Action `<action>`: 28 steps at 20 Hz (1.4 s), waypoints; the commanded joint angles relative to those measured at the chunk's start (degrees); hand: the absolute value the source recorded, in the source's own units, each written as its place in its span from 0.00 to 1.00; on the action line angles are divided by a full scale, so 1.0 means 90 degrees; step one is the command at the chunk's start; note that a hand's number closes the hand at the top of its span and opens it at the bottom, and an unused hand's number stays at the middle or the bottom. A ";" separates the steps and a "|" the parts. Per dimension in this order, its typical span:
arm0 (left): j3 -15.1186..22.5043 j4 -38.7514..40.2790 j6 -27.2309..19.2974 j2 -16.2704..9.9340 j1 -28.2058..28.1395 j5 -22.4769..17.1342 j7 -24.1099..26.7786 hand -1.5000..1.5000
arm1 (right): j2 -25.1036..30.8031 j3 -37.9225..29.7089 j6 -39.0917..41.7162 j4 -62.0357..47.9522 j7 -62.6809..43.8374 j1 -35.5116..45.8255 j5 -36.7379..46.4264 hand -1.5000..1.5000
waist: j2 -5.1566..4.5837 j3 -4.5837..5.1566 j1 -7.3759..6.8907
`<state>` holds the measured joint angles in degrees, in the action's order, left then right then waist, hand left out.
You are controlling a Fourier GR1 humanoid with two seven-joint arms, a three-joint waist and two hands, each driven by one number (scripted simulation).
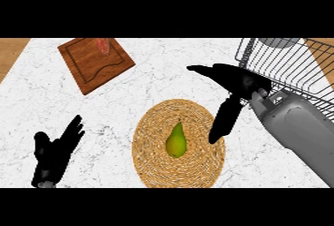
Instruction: Pick the pear from the placemat and place it in the basket
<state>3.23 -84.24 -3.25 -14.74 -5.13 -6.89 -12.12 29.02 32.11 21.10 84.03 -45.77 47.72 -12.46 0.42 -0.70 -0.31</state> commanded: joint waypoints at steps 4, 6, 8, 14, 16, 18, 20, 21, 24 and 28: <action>0.0066 0.0345 -0.0017 0.0133 -0.0293 0.0024 -0.0395 0.50 | -0.0540 0.0373 -0.0411 0.0060 0.0281 -0.0752 0.0828 0.00 | -0.0046 0.0075 0.0026; 0.0068 0.0294 -0.0002 0.0124 -0.0235 0.0062 -0.0413 0.50 | -0.0786 0.0420 -0.0504 0.0050 0.0218 -0.0778 0.1009 0.00 | -0.0045 0.0076 0.0013; 0.0012 0.0325 0.0205 0.0062 -0.0307 -0.0074 -0.0390 0.50 | -0.0671 0.0200 -0.0333 -0.0152 0.0418 -0.0768 0.0995 0.00 | -0.0050 0.0077 0.0007; 0.0116 0.0078 -0.0047 0.0241 -0.0445 0.0165 -0.0408 0.50 | -0.0894 0.0307 -0.0371 -0.0438 0.0805 -0.1033 0.1612 0.00 | -0.0048 0.0076 -0.0012; -0.0130 0.0530 0.0194 0.0046 -0.0196 0.0036 -0.0301 0.50 | -0.1205 0.0306 -0.0426 -0.0486 0.0606 -0.0914 0.1637 0.00 | -0.0055 0.0080 0.0004; -0.0113 0.0356 0.0162 0.0017 -0.0363 0.0123 -0.0300 0.50 | -0.1223 0.0486 -0.0624 -0.0509 0.0983 -0.1333 0.2014 0.00 | -0.0051 0.0078 0.0003; -0.0132 0.0516 0.0115 0.0113 0.0128 0.0099 -0.0580 0.50 | -0.1377 0.0206 -0.0463 -0.0825 0.0936 -0.1007 0.1985 0.00 | -0.0060 0.0079 0.0013; -0.0320 0.0835 0.0308 -0.0016 0.0094 0.0003 -0.0265 0.50 | -0.1528 0.0301 -0.0592 -0.0798 0.0842 -0.1092 0.2091 0.00 | -0.0061 0.0081 0.0020; -0.0024 0.0751 -0.0061 0.0396 0.0023 0.0319 -0.0136 0.50 | -0.1512 0.0141 -0.0490 -0.1071 0.1246 -0.1073 0.2197 0.00 | -0.0063 0.0079 0.0020; -0.0240 0.0430 0.0452 0.0002 -0.0362 0.0008 -0.0216 0.50 | -0.1872 0.0380 -0.0673 -0.1255 0.1248 -0.1200 0.2587 0.00 | -0.0051 0.0079 -0.0018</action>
<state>1.27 -84.10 -1.34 -14.09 -4.94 -6.16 -13.12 14.48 34.34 16.28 73.58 -34.84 38.19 8.04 0.43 -0.82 -0.42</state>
